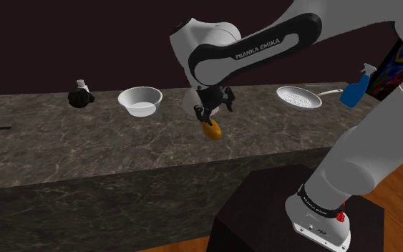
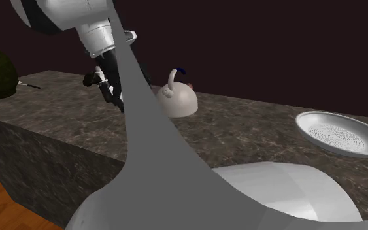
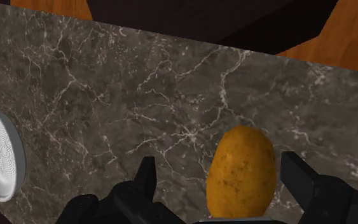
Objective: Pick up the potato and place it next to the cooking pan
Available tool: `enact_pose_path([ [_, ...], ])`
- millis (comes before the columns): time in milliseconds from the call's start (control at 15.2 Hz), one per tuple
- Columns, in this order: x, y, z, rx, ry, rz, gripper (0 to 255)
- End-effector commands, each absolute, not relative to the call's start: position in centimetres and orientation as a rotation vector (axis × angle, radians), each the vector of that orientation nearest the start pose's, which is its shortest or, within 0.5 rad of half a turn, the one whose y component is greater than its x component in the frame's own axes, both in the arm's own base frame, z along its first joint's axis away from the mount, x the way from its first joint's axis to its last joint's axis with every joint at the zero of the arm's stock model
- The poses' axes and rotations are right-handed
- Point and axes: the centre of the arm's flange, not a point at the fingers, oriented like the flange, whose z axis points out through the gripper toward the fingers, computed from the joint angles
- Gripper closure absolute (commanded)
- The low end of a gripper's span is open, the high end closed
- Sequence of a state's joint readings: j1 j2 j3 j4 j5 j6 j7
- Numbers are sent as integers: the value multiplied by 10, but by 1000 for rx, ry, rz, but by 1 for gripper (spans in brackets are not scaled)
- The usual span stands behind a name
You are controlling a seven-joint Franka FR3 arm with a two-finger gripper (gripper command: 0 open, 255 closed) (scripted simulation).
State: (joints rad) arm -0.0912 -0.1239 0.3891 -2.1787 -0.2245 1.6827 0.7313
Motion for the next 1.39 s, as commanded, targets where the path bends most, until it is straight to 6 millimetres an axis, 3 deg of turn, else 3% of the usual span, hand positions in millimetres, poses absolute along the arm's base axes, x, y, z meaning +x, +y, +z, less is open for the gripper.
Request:
enact_pose_path([
  [0, 469, 128, 390, -3485, 781, 402, 0],
  [264, 508, 135, 341, -3491, 1004, 477, 0],
  [726, 495, 120, 310, -3491, 1004, 477, 0],
  [1320, 493, 119, 307, -3491, 1004, 477, 0],
])
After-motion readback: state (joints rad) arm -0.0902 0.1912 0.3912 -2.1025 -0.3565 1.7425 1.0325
